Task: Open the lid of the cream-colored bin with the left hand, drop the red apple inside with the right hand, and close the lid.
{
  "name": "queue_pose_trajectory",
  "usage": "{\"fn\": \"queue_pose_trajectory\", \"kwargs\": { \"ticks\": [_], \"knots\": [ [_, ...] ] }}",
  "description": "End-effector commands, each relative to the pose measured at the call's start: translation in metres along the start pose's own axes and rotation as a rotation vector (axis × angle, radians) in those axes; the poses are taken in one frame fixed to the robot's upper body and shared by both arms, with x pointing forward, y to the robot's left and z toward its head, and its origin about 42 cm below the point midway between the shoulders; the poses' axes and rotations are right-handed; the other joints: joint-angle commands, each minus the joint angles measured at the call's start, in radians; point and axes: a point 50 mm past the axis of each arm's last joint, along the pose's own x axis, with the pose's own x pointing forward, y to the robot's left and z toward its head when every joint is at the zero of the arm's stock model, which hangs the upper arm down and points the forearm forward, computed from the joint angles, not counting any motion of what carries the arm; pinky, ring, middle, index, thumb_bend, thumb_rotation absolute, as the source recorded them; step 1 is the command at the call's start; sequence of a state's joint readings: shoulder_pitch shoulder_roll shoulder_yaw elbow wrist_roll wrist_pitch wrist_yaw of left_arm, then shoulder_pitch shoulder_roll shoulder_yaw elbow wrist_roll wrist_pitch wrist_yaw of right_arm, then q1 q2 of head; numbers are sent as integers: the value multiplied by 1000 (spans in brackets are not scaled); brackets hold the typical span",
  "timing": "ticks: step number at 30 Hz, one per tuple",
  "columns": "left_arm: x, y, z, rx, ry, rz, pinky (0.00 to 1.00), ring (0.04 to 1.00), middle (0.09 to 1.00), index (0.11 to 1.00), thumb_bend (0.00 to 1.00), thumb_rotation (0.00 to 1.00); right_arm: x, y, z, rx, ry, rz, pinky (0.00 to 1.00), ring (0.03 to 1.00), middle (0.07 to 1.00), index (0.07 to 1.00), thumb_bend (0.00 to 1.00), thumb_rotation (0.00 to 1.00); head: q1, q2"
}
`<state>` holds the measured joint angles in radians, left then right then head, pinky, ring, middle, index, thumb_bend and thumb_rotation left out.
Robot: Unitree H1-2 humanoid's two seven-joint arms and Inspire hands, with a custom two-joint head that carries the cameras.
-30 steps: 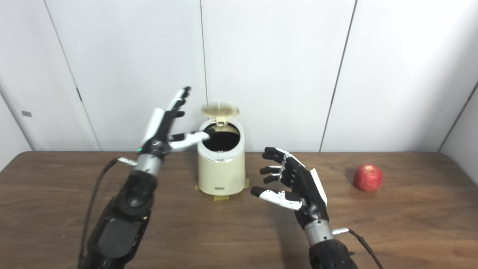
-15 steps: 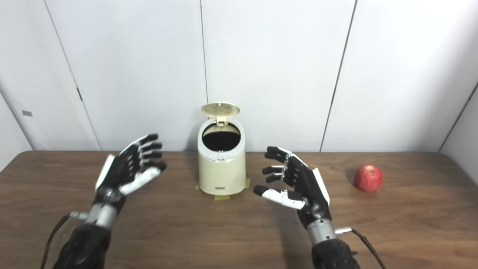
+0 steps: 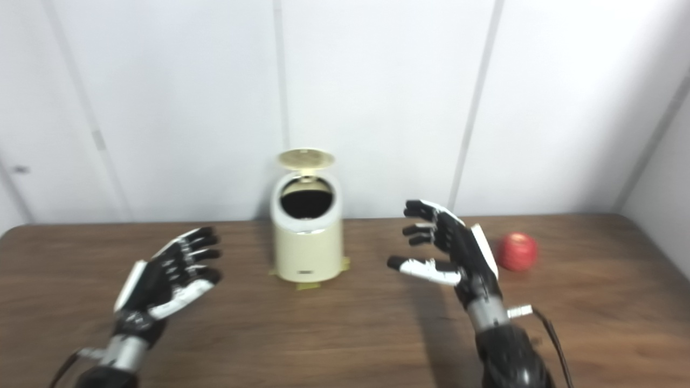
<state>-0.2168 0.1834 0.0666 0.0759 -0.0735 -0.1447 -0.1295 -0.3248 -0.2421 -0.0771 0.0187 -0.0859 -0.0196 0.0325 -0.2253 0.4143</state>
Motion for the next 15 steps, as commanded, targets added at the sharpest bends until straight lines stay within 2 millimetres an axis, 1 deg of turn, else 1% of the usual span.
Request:
{"fn": "queue_pose_trajectory", "kwargs": {
  "ticks": [1,2,3,5,8,10,11,14,15],
  "knots": [
    [17,10,16,30,-101,-2,590,739,801,817,769,291,23,-13,37,-37,-113,-60,559,640,744,715,787,146,-15,-7],
    [19,13,14,33,-105,-7,604,745,803,821,755,283,27,-20,42,-58,-119,-82,561,635,737,713,787,130,-41,-17],
    [20,15,12,34,-107,-10,608,747,806,824,744,275,29,-27,46,-85,-122,-101,557,628,727,710,792,121,-50,-20],
    [21,17,10,32,-104,-10,630,757,811,830,728,253,35,-44,48,-149,-122,-136,551,623,721,702,788,118,-81,-31],
    [21,19,9,44,-102,-5,685,784,819,841,689,220,38,-64,45,-199,-112,-162,550,628,728,707,767,99,-103,-38],
    [21,21,9,54,-100,-5,719,791,819,846,674,221,40,-73,41,-216,-99,-180,535,634,735,709,768,78,-114,-42],
    [22,21,9,51,-103,-5,728,794,820,848,666,215,41,-81,39,-229,-89,-202,546,646,735,706,777,97,-121,-43],
    [22,23,10,45,-107,-5,732,796,821,847,647,182,42,-96,35,-241,-67,-241,549,652,732,708,791,64,-132,-42],
    [21,23,10,35,-105,-2,731,797,821,847,644,178,42,-100,33,-243,-54,-255,551,659,741,719,791,68,-137,-41]
  ]
}}
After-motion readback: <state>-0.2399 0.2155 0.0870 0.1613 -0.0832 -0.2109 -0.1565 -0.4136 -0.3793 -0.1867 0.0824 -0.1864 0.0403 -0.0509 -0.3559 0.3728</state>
